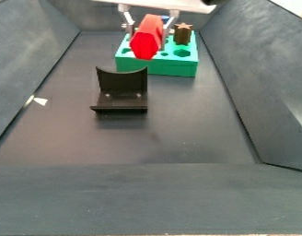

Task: Pick up the hexagon object. Move up. Place the hexagon object on the fixture. Regrasp the hexagon object. Move to above the board. Insert the hexagon object.
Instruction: Place the hexagon object on the fixture.

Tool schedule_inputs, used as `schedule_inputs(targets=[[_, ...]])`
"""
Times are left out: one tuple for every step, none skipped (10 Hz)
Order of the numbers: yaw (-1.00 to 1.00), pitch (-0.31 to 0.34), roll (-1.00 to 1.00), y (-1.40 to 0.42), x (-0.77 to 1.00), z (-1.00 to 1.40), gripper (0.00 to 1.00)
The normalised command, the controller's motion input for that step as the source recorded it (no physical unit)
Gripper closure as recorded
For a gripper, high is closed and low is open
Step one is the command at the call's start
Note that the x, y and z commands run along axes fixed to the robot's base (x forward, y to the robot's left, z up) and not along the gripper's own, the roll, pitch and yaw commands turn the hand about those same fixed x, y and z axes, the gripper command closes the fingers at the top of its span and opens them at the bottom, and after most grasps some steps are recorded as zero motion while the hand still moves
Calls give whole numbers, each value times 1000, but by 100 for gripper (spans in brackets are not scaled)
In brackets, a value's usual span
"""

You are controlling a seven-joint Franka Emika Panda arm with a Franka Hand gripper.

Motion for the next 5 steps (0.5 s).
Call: schedule_inputs(targets=[[48, 61, 104, -25, 508, -24, 100], [49, 78, 102, -21, 397, -16, 100], [285, 227, -1000, 178, 623, 438, 100], [281, 233, -1000, 177, 555, 438, 100], [212, 247, -1000, 133, 382, 208, 100]])
